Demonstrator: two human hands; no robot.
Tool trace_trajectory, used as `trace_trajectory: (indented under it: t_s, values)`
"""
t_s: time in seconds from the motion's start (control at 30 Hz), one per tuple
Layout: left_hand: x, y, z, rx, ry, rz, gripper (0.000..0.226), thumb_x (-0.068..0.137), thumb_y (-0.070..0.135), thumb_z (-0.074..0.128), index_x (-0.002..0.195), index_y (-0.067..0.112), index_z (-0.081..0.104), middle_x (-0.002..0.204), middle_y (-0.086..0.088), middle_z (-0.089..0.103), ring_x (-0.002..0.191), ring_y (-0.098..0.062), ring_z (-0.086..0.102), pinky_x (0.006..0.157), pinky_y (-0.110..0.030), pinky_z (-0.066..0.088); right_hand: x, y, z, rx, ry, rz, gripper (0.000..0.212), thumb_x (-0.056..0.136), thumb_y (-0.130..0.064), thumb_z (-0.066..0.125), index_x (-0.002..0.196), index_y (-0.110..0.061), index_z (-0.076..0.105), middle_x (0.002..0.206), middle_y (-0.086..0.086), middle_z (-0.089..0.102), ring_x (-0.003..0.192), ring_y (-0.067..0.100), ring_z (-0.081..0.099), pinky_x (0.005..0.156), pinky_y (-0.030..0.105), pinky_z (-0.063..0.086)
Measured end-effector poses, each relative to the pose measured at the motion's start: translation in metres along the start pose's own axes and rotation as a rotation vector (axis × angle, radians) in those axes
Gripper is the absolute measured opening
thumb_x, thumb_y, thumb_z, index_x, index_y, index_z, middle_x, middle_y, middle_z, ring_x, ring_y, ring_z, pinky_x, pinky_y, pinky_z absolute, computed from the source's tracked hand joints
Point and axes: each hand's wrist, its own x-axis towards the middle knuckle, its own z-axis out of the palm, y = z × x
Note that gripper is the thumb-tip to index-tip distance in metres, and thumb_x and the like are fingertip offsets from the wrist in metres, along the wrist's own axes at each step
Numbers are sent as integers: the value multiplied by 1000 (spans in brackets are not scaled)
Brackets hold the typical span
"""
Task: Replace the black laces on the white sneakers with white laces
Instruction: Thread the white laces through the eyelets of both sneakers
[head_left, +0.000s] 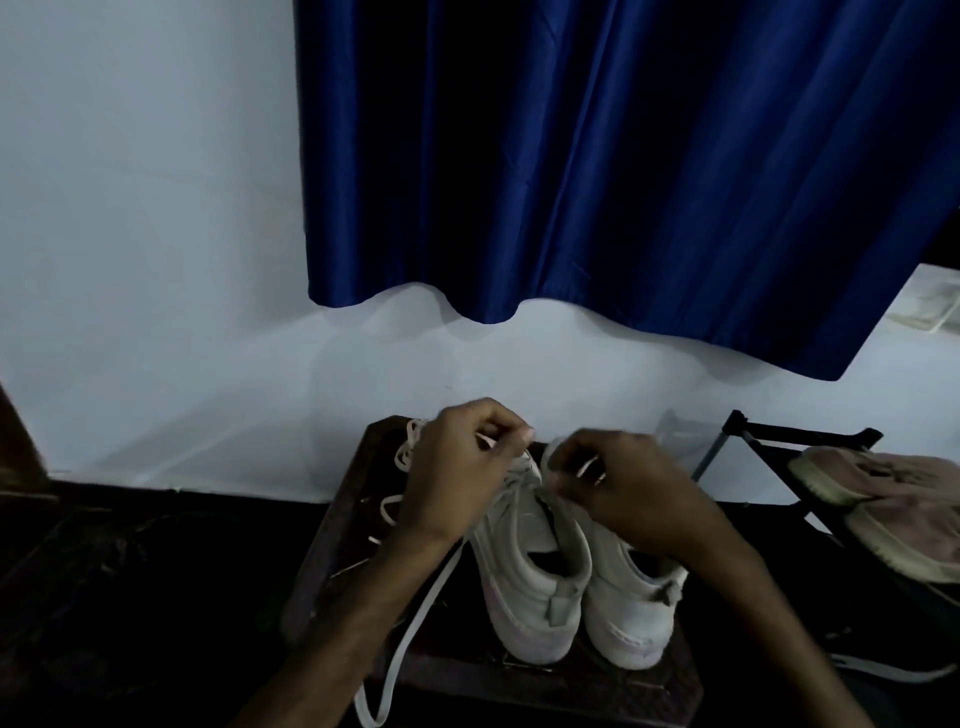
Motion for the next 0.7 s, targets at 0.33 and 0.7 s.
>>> trace_trajectory:
  t_s: [0.33, 0.7]
  values:
    - [-10, -6, 34, 509, -55, 57, 12, 81, 25, 69, 90, 28, 77, 94, 9, 73, 93, -9, 65, 77, -29, 52, -2, 21, 16, 22, 13, 91, 19, 88, -27, 67, 83, -11, 75, 77, 6, 70, 74, 15, 64, 70, 33, 49]
    - [-13, -5, 48, 521, -77, 99, 4, 79, 25, 77, 78, 27, 74, 84, 10, 71, 84, -8, 63, 67, -29, 50, 3, 36, 15, 293, -54, 177, 9, 82, -17, 73, 80, -9, 76, 76, 18, 70, 62, 12, 55, 68, 40, 53]
